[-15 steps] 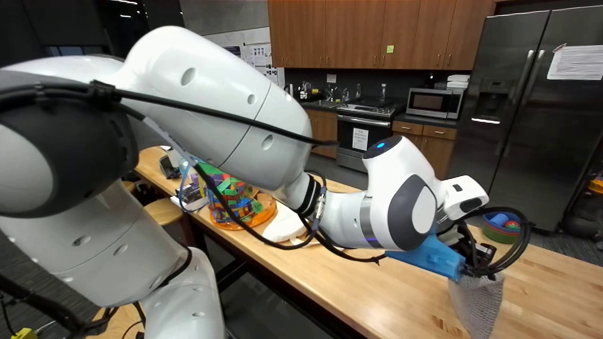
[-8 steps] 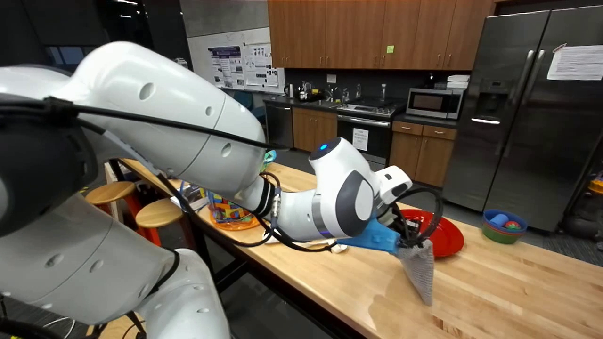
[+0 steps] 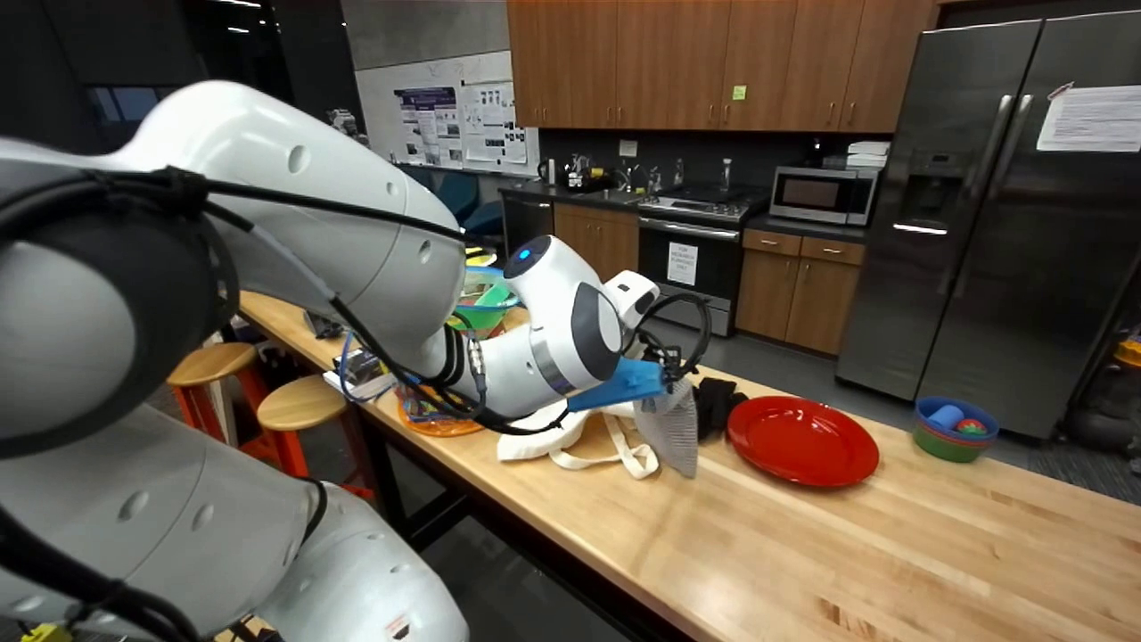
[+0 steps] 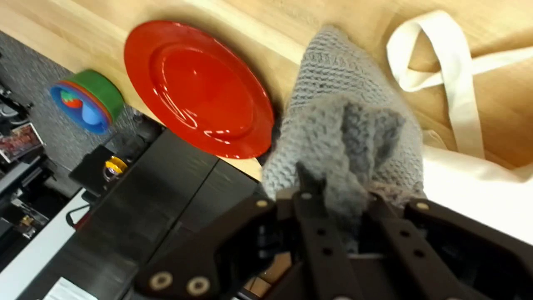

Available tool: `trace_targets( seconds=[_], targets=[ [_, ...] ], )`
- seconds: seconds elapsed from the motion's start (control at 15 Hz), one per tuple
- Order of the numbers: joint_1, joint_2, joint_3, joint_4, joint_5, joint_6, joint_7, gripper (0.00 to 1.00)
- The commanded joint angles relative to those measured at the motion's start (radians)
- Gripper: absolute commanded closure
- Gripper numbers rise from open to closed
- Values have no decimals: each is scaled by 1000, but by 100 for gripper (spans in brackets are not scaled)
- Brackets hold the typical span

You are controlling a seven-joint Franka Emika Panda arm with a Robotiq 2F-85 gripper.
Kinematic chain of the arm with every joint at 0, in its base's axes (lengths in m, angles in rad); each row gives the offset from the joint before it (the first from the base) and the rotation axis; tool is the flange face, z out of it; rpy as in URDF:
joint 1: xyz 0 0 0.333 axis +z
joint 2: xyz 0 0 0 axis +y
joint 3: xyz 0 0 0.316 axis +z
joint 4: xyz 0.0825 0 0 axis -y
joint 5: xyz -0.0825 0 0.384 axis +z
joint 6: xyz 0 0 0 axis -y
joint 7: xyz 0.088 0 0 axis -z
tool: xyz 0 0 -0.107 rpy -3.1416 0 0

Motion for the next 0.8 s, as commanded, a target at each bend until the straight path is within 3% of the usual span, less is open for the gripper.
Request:
trace_targets(
  seconds=[0.0,0.27,0.73],
  targets=[
    [33,44,27,80,-4,27,-11,96],
    [-17,131,36,205,-26,46,12,96],
    [-171,293,5,390,-53,61,29,96]
  ],
)
